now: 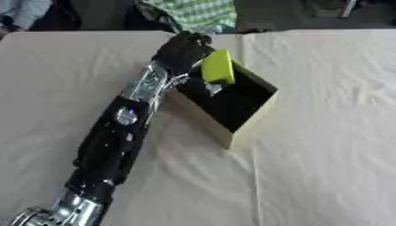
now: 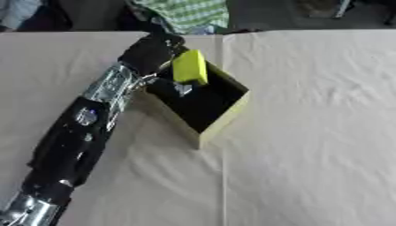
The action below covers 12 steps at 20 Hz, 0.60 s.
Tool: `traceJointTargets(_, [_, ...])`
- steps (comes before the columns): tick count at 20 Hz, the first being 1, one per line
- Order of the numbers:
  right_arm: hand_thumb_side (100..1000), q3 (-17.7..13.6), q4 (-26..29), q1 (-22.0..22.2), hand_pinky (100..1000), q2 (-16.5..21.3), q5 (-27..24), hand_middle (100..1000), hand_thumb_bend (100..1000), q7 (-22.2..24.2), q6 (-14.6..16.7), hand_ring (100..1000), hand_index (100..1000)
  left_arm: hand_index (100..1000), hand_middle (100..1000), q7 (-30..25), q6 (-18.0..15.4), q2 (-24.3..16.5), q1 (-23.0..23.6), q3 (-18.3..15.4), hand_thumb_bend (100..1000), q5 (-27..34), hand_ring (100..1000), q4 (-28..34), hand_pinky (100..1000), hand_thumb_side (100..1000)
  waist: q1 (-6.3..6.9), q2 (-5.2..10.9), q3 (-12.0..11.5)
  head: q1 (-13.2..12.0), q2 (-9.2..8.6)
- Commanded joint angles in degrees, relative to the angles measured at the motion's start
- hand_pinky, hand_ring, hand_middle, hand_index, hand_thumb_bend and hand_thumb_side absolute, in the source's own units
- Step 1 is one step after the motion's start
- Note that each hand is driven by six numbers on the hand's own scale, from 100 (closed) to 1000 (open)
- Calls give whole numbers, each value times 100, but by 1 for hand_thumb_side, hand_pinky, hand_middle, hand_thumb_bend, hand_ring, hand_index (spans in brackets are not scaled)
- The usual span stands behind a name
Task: Pick up objects on the table and place them in the box.
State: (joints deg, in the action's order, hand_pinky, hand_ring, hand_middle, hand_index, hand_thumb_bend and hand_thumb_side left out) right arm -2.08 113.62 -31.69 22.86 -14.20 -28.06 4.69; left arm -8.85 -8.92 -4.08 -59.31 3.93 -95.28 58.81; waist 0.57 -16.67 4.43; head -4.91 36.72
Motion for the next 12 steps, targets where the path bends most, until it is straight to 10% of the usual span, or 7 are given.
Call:
traceJointTargets(1, [671, -39, 97, -46, 742, 52, -11, 500, 100, -7, -7, 736, 808, 935, 949, 74, 365, -29, -88, -49, 823, -139, 979, 190, 993, 1000, -75, 34, 6, 2, 13])
traceJointTargets(12, [668, -49, 97, -28, 742, 49, -15, 500, 100, -16, -12, 736, 808, 924, 901, 994, 677, -6, -71, -78, 738, 393, 926, 538, 958, 1000, -52, 63, 20, 0, 11])
